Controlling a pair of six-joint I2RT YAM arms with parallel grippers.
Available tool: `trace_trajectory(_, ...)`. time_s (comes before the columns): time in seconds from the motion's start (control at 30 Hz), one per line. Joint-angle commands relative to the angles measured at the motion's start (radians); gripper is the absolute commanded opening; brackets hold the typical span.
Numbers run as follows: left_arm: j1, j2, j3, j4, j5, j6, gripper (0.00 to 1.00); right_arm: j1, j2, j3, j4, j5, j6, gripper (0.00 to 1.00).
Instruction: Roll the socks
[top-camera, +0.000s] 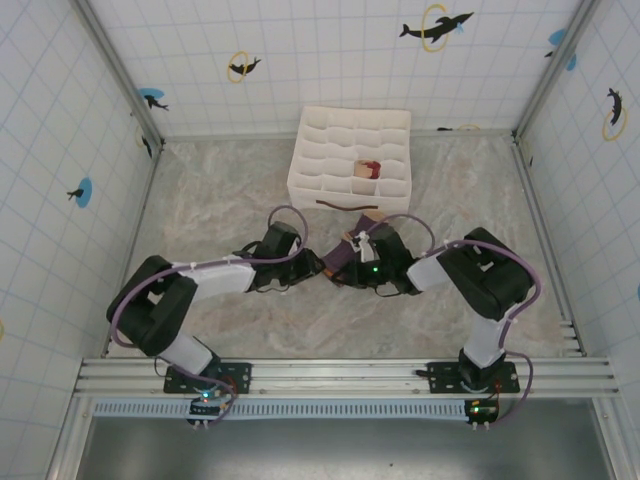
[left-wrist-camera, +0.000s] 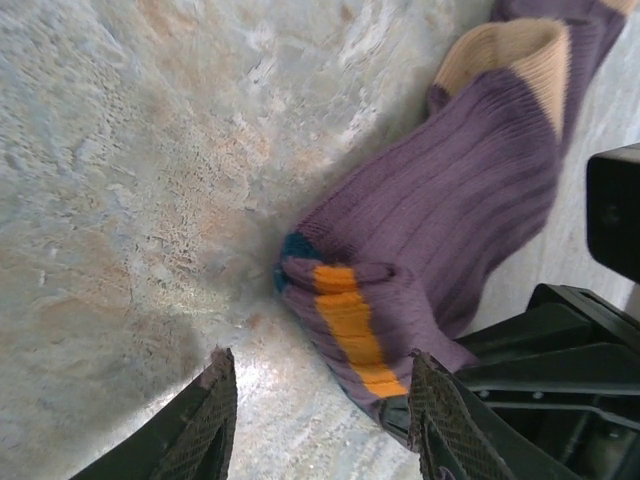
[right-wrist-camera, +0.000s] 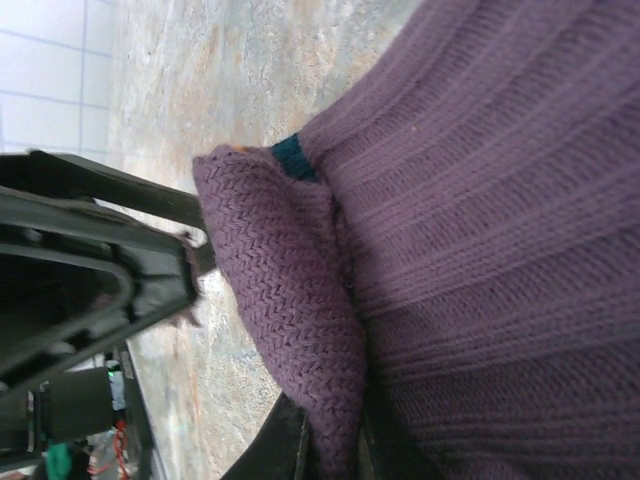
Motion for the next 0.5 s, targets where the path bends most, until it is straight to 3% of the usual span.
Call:
trace_trajectory(0.0, -0.017, 0.048, 0.034, 0.032, -0.016, -0.001, 0.48, -0.017, 0.054, -0.053, -0.067, 0.013, 0.095, 0.0)
trace_trajectory(0.47, -0.024, 0.163, 0.084, 0.016, -0.037, -0.026, 0.41, -0.062, 0.071, -0.134, 0.12, -0.036, 0.23, 0.0)
